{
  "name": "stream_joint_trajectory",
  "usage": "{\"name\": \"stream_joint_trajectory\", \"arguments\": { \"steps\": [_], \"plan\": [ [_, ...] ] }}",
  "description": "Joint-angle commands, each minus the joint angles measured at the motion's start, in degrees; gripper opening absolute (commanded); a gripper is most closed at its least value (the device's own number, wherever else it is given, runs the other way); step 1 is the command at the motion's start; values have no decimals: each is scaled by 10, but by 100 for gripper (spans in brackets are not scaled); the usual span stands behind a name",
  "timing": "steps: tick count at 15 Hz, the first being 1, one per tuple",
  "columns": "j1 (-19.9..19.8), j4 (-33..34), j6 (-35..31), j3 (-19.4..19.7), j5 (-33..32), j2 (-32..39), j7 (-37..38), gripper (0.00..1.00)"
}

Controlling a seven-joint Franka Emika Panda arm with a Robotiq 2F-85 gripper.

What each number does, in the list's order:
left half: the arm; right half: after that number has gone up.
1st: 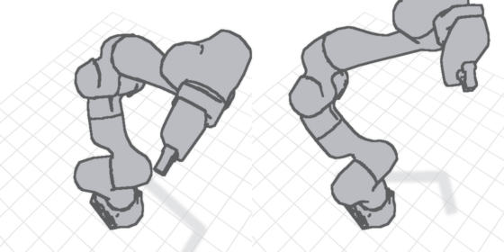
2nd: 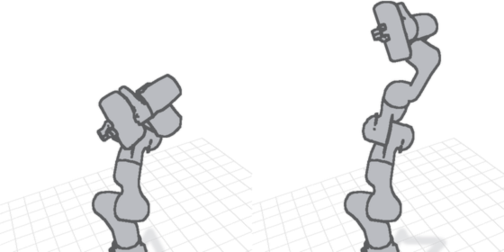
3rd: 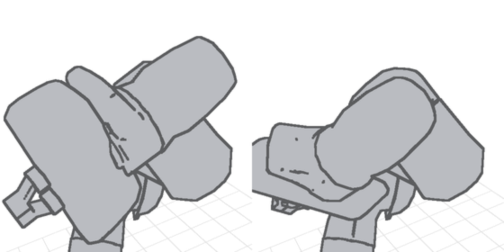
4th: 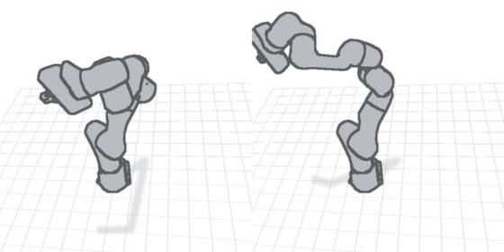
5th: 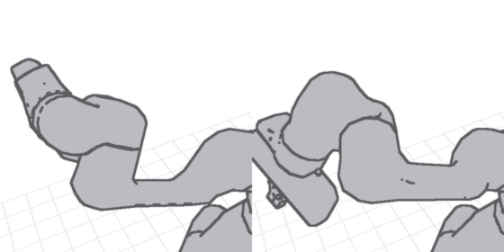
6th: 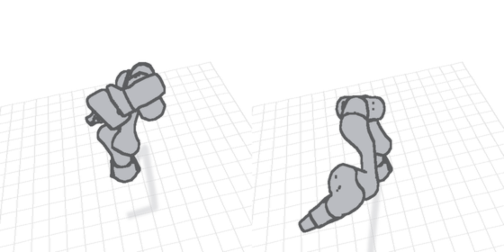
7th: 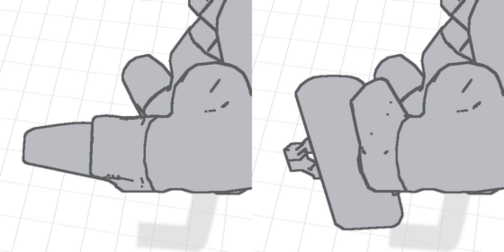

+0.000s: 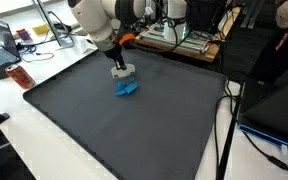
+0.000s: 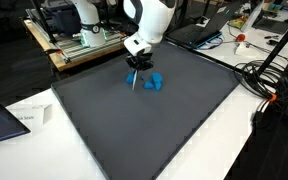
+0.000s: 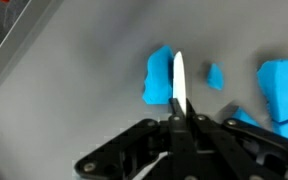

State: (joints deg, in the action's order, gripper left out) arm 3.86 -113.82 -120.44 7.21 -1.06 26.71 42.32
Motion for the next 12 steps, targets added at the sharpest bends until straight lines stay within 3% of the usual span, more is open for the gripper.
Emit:
{"name": "stream_joint_trajectory", "arguments": {
  "steps": [1,7,12],
  "plan": [
    [-16,30,27,11,-4,17,-4,1],
    [-39,35,38,5,25,1,-22,1],
    [-30,13,38,6,24,-46,-16,1]
  ]
}}
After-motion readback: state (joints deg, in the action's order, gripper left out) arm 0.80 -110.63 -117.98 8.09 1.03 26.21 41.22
